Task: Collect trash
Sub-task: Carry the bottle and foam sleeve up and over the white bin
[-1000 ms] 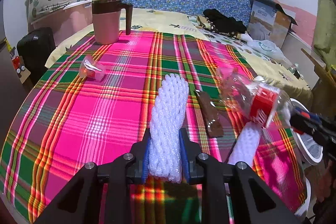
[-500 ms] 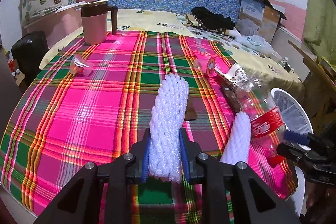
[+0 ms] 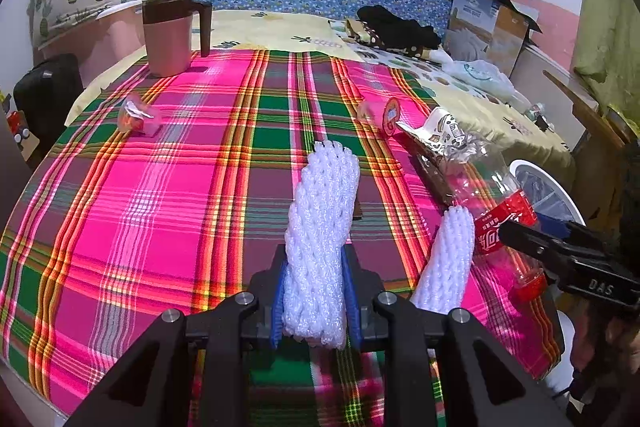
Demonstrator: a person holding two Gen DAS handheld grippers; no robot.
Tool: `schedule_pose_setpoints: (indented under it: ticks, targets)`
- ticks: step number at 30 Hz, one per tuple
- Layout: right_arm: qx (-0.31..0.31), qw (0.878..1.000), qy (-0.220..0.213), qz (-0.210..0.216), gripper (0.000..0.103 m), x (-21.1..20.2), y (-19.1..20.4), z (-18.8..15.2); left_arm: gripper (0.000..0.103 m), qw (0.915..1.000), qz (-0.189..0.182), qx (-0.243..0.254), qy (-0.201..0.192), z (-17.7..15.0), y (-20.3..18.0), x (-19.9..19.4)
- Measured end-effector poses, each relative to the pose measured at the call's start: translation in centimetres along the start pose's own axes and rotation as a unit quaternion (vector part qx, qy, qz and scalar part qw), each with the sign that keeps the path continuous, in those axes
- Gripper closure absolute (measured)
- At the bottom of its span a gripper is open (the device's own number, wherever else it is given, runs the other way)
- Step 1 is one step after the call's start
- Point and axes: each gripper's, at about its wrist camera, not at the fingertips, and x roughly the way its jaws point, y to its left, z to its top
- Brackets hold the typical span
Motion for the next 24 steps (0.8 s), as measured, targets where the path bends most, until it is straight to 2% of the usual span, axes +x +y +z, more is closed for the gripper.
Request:
schedule_pose_setpoints:
  ticks: [11, 24]
  targets:
    - [0.004, 1.000, -0.027, 0.004, 0.040, -2.6, -0.1, -0.2, 0.078, 0.9999, -0.007, 0.007, -0.010, 0.4, -1.0, -0.7]
    - [0.010, 0.999, -0.050, 0.005, 0.040, -5.1, -0.3, -0.4, 0.078, 0.9985, -0.031, 0.032, -0.030, 0.9, -4.3, -2.7]
